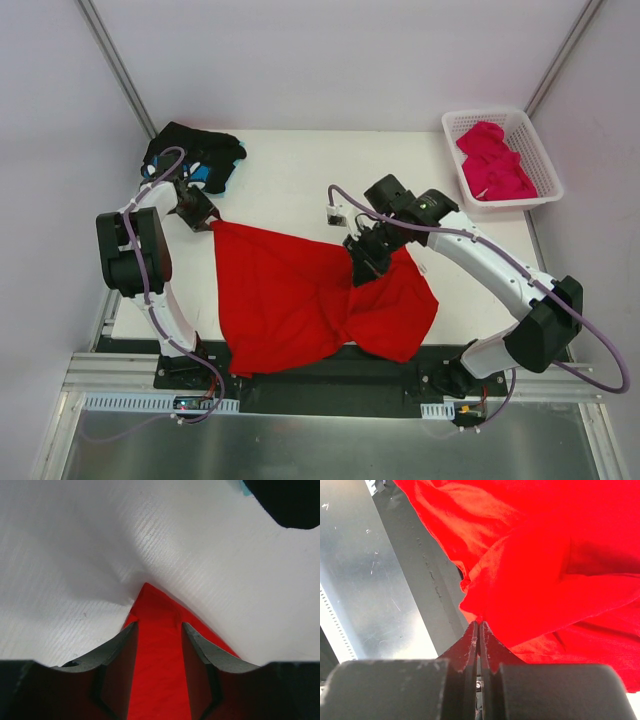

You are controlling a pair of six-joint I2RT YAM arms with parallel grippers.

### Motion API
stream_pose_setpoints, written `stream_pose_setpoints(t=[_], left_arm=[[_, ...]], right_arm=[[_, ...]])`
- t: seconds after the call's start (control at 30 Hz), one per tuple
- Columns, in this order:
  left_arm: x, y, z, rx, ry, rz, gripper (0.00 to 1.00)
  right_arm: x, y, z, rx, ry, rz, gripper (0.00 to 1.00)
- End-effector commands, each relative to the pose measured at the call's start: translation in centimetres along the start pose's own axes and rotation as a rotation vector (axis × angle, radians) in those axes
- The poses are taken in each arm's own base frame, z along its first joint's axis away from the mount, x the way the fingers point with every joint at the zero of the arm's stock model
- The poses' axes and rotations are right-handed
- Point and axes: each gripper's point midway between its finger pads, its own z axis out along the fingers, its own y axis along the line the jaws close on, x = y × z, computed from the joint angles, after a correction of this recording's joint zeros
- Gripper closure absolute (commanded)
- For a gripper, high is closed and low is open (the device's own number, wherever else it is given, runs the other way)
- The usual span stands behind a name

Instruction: Fold and stack the t-shirts

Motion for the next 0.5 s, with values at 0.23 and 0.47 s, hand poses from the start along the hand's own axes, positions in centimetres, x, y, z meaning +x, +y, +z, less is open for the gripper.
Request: stream_pose_setpoints(t=[0.23, 0.47], left_arm=[[-1.9, -1.3, 1.1, -0.004, 0.013, -0.012, 0.6], [-2.6, -1.6, 2.2, -0.02, 0.034, -0.017, 0.61]], right_arm=[[0.0, 1.2, -1.0, -0.014, -0.033, -0.025, 0.99], [-0.1, 1.4, -1.4, -0.013, -0.045, -0.035, 0.99]])
